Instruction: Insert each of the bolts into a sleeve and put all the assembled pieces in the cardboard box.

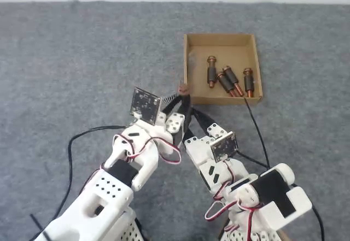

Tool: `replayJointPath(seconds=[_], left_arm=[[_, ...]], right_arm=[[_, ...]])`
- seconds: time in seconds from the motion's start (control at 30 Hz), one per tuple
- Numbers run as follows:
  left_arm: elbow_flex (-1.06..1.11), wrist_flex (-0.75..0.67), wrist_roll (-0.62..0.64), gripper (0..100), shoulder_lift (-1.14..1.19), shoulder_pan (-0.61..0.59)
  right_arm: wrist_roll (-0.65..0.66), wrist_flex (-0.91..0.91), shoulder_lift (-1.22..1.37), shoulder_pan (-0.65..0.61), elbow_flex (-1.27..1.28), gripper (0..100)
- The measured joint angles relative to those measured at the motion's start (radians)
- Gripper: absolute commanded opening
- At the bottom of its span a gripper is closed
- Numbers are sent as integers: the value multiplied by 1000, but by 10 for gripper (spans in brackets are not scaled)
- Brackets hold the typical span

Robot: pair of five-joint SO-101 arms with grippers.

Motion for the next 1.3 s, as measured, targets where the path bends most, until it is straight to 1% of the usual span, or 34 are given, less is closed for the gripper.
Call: replayJointPath(seconds=[0.13,0.53,0.6,0.7,0.77,1.17,1.3], left_arm=[[44,0,0,15,-3,2],[60,-14,-3,17,-6,2],[60,-14,-3,41,-6,2],[60,-14,-3,113,-6,2],[60,-14,-5,141,-5,0],[61,-12,-5,148,-5,-31],[61,-12,-5,148,-9,-15]], right_arm=[[0,0,0,0,0,6],[0,0,3,8,0,6],[0,0,3,8,0,6],[0,0,3,8,0,6],[3,0,3,12,0,6],[3,0,3,35,0,6],[3,0,3,37,0,6]])
